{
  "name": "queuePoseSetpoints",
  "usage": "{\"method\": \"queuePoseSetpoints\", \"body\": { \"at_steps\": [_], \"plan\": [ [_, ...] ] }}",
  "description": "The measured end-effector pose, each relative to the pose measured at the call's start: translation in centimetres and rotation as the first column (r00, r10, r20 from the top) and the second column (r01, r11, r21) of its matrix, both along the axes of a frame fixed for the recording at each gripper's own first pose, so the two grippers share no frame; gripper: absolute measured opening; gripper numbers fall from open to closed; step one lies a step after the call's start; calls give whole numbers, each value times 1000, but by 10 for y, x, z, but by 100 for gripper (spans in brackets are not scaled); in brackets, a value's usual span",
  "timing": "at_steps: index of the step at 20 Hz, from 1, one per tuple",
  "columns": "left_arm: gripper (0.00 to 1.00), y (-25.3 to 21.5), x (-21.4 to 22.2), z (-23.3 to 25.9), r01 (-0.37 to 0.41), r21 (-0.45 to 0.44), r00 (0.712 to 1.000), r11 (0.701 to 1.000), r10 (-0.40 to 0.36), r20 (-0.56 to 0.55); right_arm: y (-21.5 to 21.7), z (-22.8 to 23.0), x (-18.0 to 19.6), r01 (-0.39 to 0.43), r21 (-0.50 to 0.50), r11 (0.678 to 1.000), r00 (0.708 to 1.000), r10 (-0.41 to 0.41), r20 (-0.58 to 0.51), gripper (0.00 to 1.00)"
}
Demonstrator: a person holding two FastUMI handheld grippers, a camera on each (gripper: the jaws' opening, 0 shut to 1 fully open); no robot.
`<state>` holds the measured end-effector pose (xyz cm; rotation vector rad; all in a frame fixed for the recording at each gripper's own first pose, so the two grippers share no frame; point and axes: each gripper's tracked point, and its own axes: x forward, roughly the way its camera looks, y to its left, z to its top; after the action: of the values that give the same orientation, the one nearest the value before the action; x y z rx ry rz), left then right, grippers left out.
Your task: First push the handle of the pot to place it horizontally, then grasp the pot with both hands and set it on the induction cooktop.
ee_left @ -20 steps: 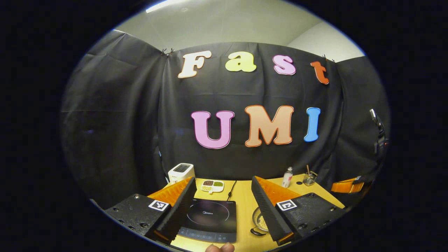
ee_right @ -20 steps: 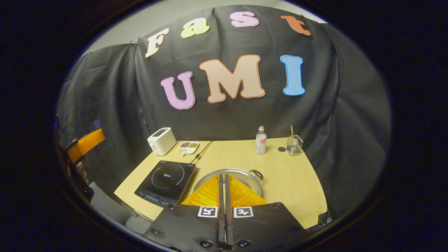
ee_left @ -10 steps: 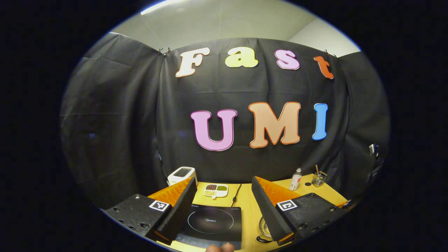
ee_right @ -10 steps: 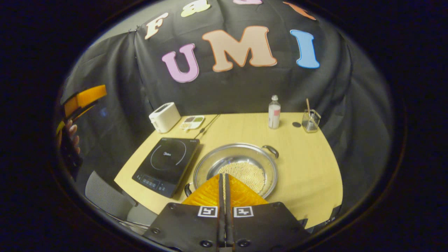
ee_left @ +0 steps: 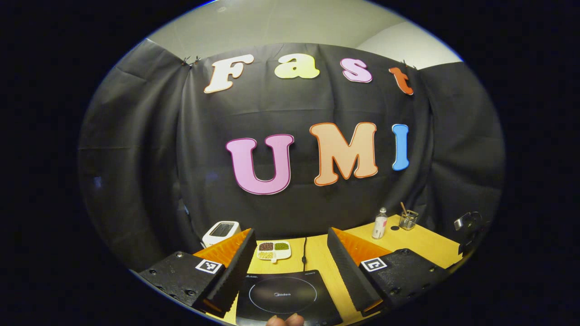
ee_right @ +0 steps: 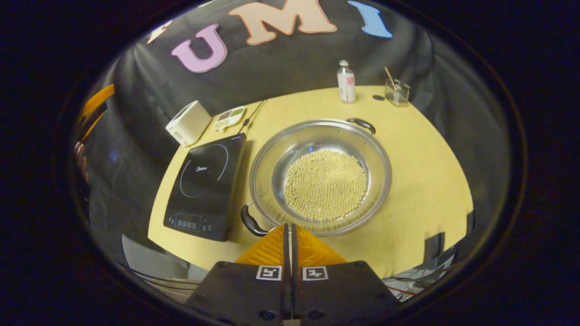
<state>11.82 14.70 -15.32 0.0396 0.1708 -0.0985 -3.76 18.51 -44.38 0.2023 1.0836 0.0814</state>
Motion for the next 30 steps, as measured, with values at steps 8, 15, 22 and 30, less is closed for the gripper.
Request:
{"method": "queuePoseSetpoints", "body": {
  "at_steps": [8,15,22,30],
  "plan": [
    [96,41,4,-47,20,-78,998,997,-25,-60,19,-56,-18,36,-88,995,989,-48,-143,0],
    [95,72,2,-68,-9,-103,996,995,-1,-92,40,-71,-12,-13,-128,992,982,-11,-191,0],
    [95,91,6,-70,-32,-91,996,995,24,-88,70,-76,9,-54,-116,992,981,31,-189,3],
    [95,99,4,-72,-53,-87,994,995,44,-100,98,-79,44,-49,-90,995,984,33,-175,3]
  ]
}}
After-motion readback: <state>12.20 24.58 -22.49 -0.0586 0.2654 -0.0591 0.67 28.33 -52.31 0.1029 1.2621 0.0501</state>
